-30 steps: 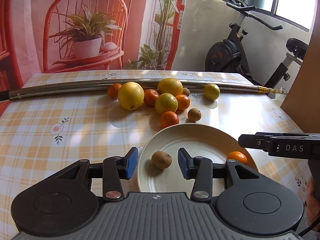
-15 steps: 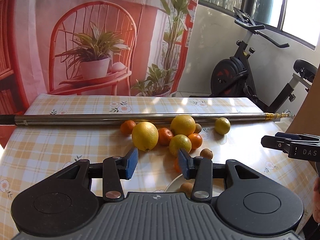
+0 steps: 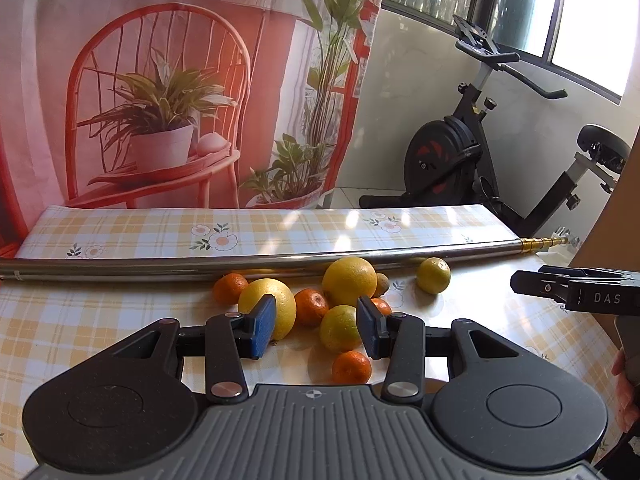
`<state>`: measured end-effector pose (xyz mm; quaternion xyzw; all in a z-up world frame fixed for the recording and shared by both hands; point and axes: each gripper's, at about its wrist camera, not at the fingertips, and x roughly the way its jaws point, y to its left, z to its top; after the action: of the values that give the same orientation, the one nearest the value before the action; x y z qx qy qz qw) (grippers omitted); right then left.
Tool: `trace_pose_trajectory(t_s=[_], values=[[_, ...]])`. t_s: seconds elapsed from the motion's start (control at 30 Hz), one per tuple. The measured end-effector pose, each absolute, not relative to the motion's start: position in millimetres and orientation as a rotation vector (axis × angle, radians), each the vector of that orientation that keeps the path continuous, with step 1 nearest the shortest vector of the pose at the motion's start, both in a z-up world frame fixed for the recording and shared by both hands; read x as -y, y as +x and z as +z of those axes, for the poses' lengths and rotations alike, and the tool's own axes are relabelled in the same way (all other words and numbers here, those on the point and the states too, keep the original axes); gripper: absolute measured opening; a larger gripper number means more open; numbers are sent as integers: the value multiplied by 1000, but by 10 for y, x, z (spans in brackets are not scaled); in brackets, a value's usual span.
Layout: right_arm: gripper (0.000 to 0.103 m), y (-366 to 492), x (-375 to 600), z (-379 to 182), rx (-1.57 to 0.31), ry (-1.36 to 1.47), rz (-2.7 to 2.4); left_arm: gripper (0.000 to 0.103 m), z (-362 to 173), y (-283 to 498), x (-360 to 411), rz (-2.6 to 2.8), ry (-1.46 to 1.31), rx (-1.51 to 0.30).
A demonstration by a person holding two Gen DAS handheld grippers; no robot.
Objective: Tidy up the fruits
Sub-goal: 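Grasp the green-yellow grapefruit with the left tool while the right tool approaches the yellow grapefruit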
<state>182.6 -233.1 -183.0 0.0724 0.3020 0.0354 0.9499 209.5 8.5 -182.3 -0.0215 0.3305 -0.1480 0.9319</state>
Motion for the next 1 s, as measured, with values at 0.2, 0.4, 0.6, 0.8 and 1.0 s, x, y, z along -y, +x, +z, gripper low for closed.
trace_pose_trajectory(t_s=[0.2,0.4,0.6,0.8,1.0], values=[[71,1887,2414,-1945,-628,153,65,46,-1993,2267,41,-320,-13,-734],[71,1942,2502,-2056,-651,177,36,46,-2236,2559,220,-357,-42,-815],[71,1971,2554,-2104,-664,183,35,50,-2463,2673,387,-401,74,-823],[71,2009,2538,-2123,-670,171,44,50,-2564,2761,416,-404,98,-854],[71,2048,2568,-2181,-683,195,45,50,-2594,2813,432,-392,103,-862]])
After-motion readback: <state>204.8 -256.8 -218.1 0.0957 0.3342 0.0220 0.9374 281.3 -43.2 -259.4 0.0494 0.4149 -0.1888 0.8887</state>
